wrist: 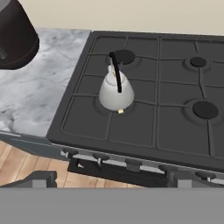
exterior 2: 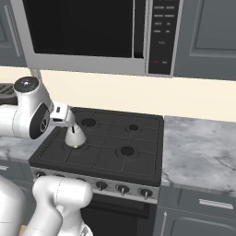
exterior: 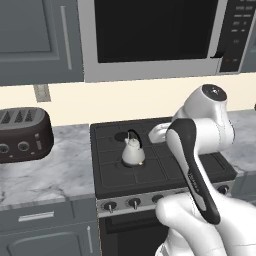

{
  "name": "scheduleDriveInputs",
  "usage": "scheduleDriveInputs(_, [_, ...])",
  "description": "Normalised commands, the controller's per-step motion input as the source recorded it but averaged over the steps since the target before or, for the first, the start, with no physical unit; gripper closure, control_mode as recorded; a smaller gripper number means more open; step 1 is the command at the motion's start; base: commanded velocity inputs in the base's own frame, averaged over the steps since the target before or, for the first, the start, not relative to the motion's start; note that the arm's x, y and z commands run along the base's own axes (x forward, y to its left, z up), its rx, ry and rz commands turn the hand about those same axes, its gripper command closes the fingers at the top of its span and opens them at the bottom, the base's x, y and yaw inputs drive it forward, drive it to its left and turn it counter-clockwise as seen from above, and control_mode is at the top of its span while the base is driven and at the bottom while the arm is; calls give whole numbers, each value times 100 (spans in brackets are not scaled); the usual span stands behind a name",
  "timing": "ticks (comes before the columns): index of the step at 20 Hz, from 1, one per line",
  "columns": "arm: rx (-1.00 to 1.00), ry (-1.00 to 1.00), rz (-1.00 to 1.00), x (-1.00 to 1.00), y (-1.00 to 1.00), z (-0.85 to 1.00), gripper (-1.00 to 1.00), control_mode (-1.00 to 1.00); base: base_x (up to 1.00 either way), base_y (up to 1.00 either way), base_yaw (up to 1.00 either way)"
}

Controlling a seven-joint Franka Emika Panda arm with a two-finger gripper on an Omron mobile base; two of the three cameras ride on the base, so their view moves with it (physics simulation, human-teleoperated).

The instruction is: The kettle is done boiling. Turn off the stove, then wait for 300 timesteps before moving the kettle to the dining table.

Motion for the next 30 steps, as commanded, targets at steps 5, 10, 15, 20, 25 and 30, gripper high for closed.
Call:
scheduleDriveInputs(5, [0, 0, 4, 18, 1, -8, -100, -100, 0, 0, 0])
scheduleDriveInputs(10, [0, 0, 4, 17, 6, -12, -100, -100, 0, 0, 0])
scheduleDriveInputs(15, [0, 0, 3, 17, 6, -13, -100, -100, 0, 0, 0])
scheduleDriveInputs(20, [0, 0, 1, 18, 2, -10, -100, -100, 0, 0, 0])
scheduleDriveInputs(25, [0, 0, 0, 24, 0, -7, -100, -100, 0, 0, 0])
scheduleDriveInputs(30, [0, 0, 0, 25, 0, -6, -100, -100, 0, 0, 0])
